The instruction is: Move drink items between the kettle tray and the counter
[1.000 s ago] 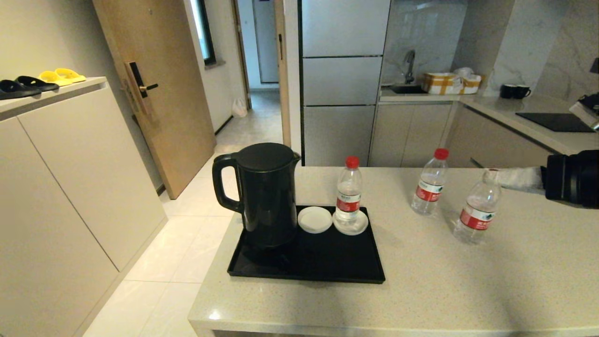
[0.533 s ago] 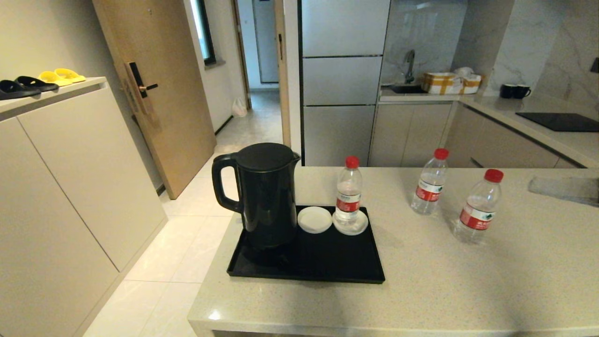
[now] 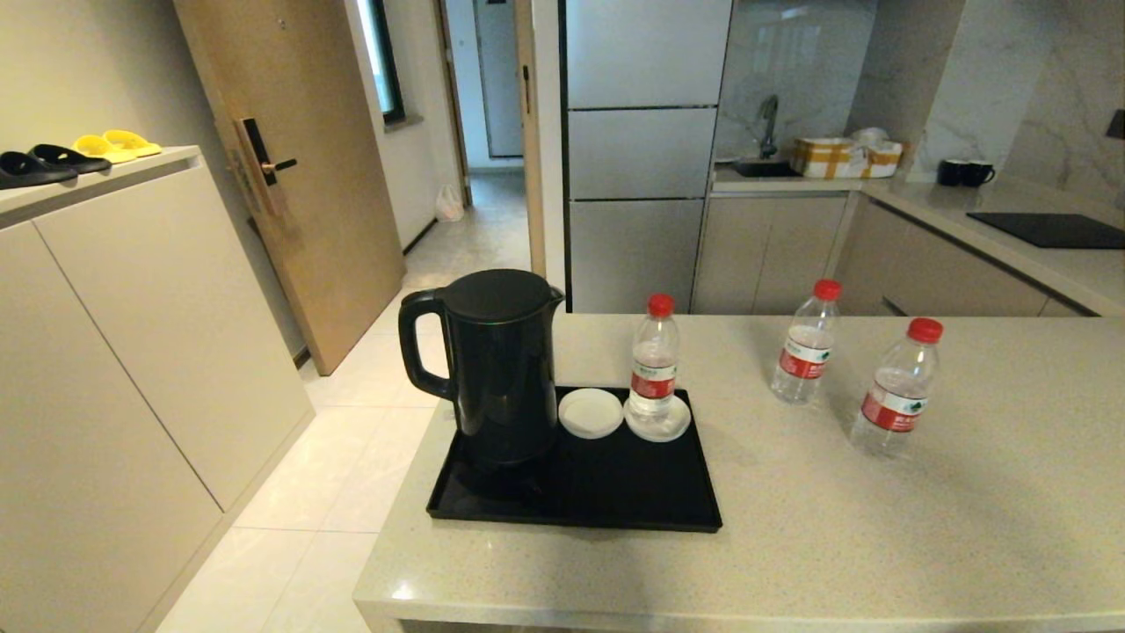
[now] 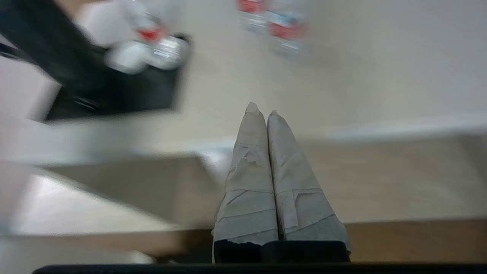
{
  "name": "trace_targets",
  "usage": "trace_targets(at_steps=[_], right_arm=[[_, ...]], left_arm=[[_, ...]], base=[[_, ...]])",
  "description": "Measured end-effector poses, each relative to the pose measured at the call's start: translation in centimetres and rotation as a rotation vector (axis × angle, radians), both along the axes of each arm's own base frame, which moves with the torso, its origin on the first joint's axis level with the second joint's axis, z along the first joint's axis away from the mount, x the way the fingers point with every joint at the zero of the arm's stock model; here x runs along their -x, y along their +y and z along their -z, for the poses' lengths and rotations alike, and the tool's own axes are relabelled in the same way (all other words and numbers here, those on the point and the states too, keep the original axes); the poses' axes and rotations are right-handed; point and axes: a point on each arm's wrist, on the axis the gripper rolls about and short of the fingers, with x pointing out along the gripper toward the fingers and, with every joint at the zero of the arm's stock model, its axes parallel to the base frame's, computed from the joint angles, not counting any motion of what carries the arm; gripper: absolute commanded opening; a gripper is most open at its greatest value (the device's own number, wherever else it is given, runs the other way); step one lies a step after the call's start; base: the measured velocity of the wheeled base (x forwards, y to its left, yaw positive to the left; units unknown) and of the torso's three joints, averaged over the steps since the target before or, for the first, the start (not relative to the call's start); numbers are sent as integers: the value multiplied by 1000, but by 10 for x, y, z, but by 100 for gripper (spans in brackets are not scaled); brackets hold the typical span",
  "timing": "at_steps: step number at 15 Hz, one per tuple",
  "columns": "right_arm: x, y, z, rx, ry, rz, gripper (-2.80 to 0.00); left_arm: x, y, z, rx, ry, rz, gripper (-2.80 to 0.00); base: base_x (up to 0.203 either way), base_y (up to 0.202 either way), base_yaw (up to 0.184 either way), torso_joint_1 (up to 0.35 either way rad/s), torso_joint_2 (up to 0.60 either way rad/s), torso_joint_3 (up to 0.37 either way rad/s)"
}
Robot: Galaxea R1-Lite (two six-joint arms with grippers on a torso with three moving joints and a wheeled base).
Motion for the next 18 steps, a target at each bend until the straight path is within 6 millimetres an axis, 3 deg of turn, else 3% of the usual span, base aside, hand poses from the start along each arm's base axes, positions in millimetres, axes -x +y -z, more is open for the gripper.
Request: trace_targets(at_steps=[1,3,5,6,8,12,14,18], right_arm=[[27,-1,18,44,-25,26,-280],[62,-2,49,74,-34,84,-280],[72,0,70,44,-18,36,-280],[65,1,78,27,-22,-9,-280],[33,3,96,16,-39,-56,-280],[-40,3,161,69,-70,-74,-280],[-54,3,173,90,-153,-61,-280],[-59,2,166,108,-297,-44,-280]], left_arm=[[0,0,0,0,0,0,-280],[0,0,0,0,0,0,-280],[0,0,0,0,0,0,-280],[0,0,0,0,0,0,-280],[0,0,0,0,0,0,-280],[0,0,0,0,0,0,-280],[0,0,0,0,0,0,-280],[0,0,0,0,0,0,-280]], base=[[0,0,0,0,0,0],[0,0,0,0,0,0],[0,0,0,0,0,0],[0,0,0,0,0,0],[0,0,0,0,0,0],[0,0,0,0,0,0],[0,0,0,0,0,0],[0,0,0,0,0,0]])
